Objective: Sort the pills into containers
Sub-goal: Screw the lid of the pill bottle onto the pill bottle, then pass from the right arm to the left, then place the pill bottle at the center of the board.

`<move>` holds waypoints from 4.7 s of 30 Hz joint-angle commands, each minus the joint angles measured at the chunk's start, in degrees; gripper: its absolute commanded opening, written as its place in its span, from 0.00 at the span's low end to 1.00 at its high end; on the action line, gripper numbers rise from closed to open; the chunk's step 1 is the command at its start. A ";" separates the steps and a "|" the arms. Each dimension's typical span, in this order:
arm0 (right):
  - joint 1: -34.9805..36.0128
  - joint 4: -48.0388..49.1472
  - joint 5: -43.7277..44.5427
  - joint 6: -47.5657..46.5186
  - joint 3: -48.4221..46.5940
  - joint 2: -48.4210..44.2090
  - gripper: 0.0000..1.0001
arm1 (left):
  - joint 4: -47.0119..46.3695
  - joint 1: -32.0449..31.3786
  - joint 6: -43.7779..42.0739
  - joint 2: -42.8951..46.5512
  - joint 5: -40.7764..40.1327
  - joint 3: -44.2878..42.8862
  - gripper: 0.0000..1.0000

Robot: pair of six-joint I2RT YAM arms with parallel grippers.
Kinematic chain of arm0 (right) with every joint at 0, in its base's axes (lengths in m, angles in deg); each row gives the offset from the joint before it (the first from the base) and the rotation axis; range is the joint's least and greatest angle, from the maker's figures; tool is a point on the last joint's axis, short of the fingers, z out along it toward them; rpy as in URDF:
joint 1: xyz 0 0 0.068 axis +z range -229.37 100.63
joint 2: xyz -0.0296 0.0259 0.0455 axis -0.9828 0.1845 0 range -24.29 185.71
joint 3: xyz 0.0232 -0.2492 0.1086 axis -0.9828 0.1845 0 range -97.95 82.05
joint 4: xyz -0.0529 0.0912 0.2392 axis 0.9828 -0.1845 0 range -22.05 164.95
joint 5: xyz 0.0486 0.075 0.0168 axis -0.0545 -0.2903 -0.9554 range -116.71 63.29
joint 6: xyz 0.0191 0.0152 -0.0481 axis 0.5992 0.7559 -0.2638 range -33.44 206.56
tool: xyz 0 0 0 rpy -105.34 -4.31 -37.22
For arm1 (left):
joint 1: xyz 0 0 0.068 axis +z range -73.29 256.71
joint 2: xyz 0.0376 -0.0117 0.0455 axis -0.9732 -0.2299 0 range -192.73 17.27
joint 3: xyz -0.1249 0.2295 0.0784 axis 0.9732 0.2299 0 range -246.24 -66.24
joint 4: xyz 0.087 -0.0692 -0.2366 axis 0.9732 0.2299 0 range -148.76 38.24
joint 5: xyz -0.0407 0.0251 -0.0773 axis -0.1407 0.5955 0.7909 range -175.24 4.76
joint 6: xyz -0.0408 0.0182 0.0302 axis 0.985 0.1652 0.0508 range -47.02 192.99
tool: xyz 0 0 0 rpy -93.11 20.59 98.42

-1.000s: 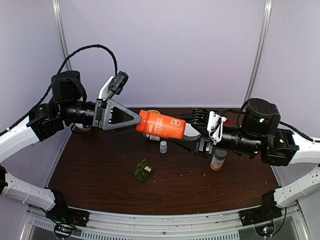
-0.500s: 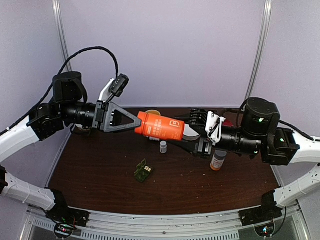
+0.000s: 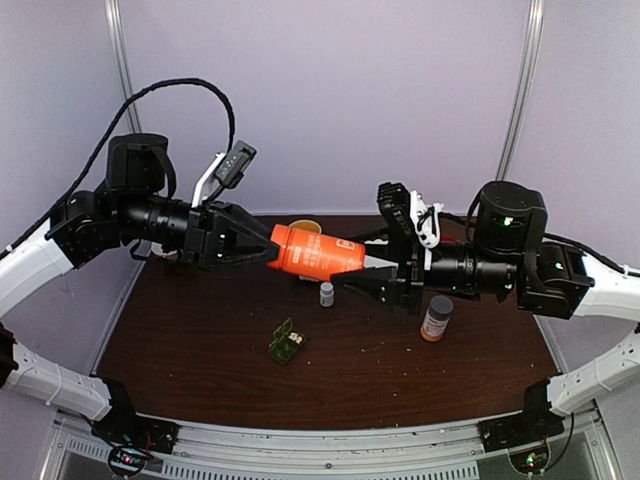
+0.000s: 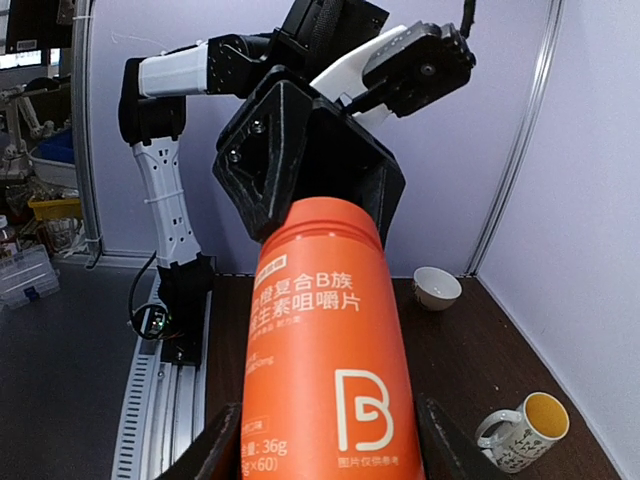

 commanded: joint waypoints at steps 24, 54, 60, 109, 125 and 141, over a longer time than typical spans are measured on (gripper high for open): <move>-0.63 6.20 0.04 15.23 3.31 -0.70 0.00 | -13.32 -2.30 -20.90 -0.77 0.04 3.34 0.98; -1.12 10.47 -4.22 18.71 3.40 0.49 0.00 | -11.39 -4.90 -42.92 3.61 -1.34 7.98 0.76; -1.15 11.49 -4.77 19.13 3.87 0.54 0.01 | -10.43 -4.97 -42.62 3.45 -3.22 7.83 0.64; -5.01 4.70 15.02 23.38 14.25 -0.66 0.71 | 42.32 23.11 -14.65 -37.21 -45.74 -11.18 0.32; -5.37 -1.65 15.86 27.72 10.29 3.55 0.68 | 41.15 23.23 -14.39 -32.82 -44.99 -11.88 0.98; -12.44 -28.33 22.73 33.09 -17.06 30.29 0.66 | 24.19 22.36 -7.11 -7.83 -55.05 -0.27 0.98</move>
